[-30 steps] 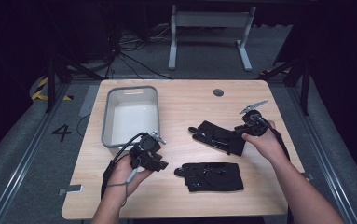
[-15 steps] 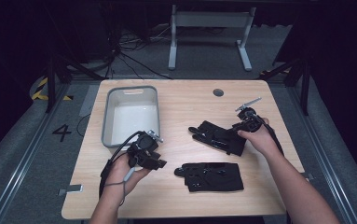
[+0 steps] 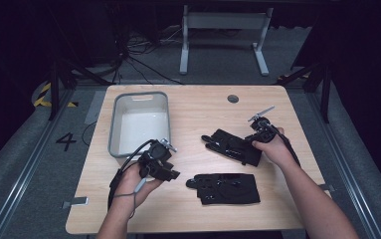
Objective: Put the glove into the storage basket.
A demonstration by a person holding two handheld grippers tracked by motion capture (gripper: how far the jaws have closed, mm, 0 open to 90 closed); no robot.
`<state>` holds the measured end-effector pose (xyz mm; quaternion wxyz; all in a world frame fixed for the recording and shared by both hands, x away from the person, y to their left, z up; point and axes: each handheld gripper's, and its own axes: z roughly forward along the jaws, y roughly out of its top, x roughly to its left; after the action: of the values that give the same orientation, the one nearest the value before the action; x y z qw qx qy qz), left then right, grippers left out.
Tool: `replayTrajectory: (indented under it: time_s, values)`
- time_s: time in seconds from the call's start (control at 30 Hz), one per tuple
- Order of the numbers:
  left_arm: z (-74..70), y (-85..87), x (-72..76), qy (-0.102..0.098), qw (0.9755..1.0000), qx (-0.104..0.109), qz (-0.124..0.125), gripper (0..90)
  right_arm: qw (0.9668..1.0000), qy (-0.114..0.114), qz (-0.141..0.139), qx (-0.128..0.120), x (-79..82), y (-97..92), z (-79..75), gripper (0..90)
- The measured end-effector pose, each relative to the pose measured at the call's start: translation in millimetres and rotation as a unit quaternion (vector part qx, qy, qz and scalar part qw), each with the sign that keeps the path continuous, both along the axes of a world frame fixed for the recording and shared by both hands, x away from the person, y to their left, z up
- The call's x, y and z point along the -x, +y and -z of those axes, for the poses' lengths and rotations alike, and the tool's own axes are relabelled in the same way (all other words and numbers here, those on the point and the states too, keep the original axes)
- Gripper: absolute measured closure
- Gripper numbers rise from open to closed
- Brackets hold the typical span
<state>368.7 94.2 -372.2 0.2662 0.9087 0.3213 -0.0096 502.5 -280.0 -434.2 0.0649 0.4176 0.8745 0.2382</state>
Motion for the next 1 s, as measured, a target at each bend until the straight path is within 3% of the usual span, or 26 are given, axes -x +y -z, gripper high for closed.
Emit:
replayTrajectory:
  time_s: [0.17, 0.57, 0.73, 1.0]
  values:
    - [0.6, -1.1, -1.0, -0.001, 1.0, -0.003, 0.002, 60.4, 0.9999, -0.009, -0.003, 0.013, 4.6, 0.3, -8.0, 85.1]
    - [1.3, -6.6, -2.2, -0.002, 1.0, -0.006, 0.007, 61.2, 0.9981, -0.053, -0.028, -0.011, 28.4, 4.3, -42.3, 87.3]
    - [2.0, -8.1, -3.0, 0.0, 0.9999, -0.007, 0.01, 61.2, 0.9953, -0.08, -0.049, -0.023, 43.8, 10.2, -62.5, 87.7]
    - [1.4, -8.1, -2.7, -0.001, 1.0, -0.005, 0.008, 61.2, 0.9902, -0.117, -0.07, -0.032, 63.1, 17.7, -82.4, 88.0]
